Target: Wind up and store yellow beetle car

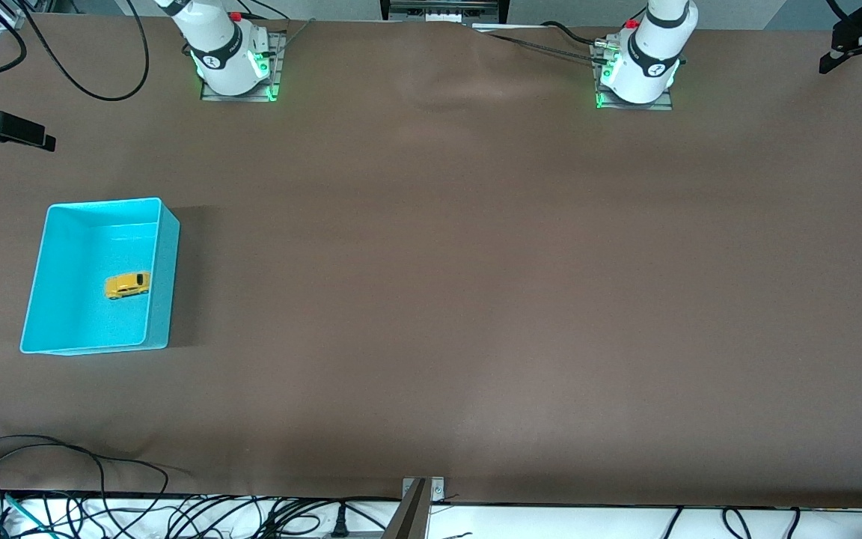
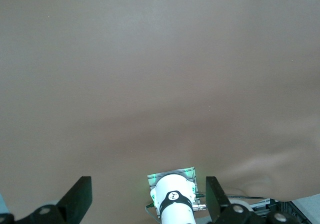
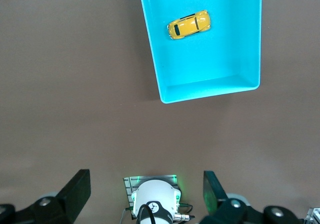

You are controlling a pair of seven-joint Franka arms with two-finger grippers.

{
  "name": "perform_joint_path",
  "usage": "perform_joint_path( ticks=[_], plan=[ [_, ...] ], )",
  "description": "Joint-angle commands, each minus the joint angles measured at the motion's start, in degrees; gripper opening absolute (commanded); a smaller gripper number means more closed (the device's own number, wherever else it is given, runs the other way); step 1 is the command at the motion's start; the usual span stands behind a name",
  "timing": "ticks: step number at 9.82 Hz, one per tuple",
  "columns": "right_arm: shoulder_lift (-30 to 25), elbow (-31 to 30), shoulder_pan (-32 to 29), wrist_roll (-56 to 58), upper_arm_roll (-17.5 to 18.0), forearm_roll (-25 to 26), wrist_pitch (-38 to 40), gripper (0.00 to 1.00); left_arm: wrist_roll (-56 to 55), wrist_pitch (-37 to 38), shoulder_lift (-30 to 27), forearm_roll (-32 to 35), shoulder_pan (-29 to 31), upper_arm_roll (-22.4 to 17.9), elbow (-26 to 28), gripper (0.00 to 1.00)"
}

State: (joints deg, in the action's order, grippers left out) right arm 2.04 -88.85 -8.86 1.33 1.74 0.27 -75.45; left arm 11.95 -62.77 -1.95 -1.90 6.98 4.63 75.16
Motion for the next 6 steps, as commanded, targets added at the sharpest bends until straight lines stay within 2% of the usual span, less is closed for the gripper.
perform_joint_path(
  ticks=[1, 6],
  plan=[
    [0.3, 1.1, 0.0, 0.6, -0.2, -0.2, 1.1, 1.00, 1.1, 1.2, 0.5, -1.0, 0.2, -0.1, -1.4, 1.00],
    [0.3, 1.1, 0.0, 0.7, -1.6, -0.2, 1.2, 1.00, 1.1, 1.2, 0.5, -1.1, 0.1, -0.2, -1.4, 1.00]
  ],
)
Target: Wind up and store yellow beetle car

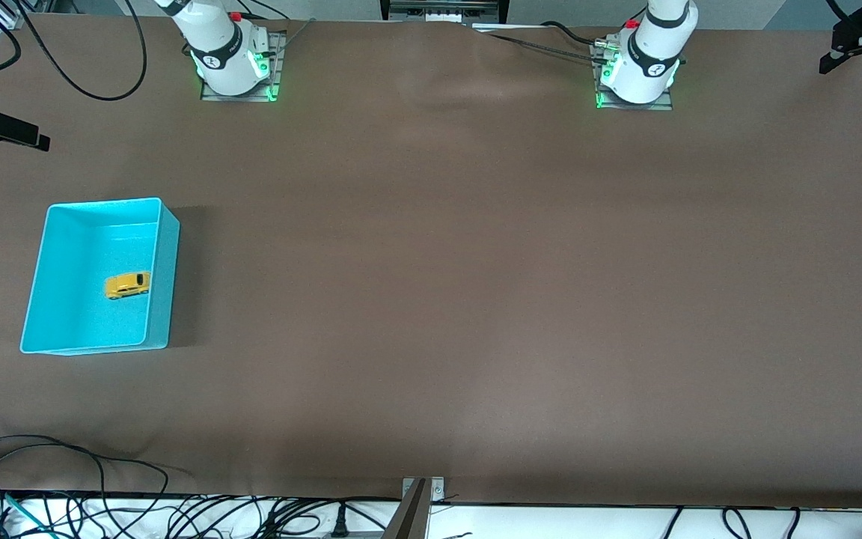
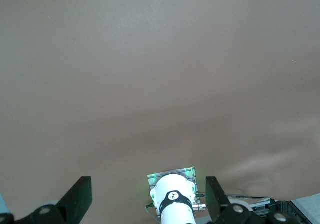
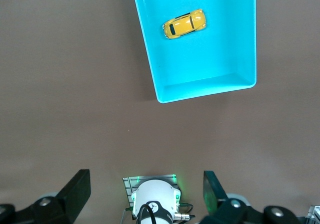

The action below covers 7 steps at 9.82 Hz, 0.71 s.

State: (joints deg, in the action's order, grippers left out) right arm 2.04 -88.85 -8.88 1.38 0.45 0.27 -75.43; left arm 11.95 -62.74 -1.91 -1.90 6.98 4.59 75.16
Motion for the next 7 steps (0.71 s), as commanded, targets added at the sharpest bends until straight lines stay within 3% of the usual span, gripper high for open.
perform_joint_path(
  ticks=[1, 7],
  plan=[
    [0.3, 1.1, 0.0, 0.6, -0.3, -0.2, 1.2, 1.00, 1.1, 1.1, 0.5, -1.1, 0.1, 0.1, -1.4, 1.00],
    [0.3, 1.1, 0.0, 0.6, -0.3, -0.2, 1.2, 1.00, 0.6, 1.1, 0.4, -1.0, 0.1, 0.9, -1.4, 1.00]
  ],
)
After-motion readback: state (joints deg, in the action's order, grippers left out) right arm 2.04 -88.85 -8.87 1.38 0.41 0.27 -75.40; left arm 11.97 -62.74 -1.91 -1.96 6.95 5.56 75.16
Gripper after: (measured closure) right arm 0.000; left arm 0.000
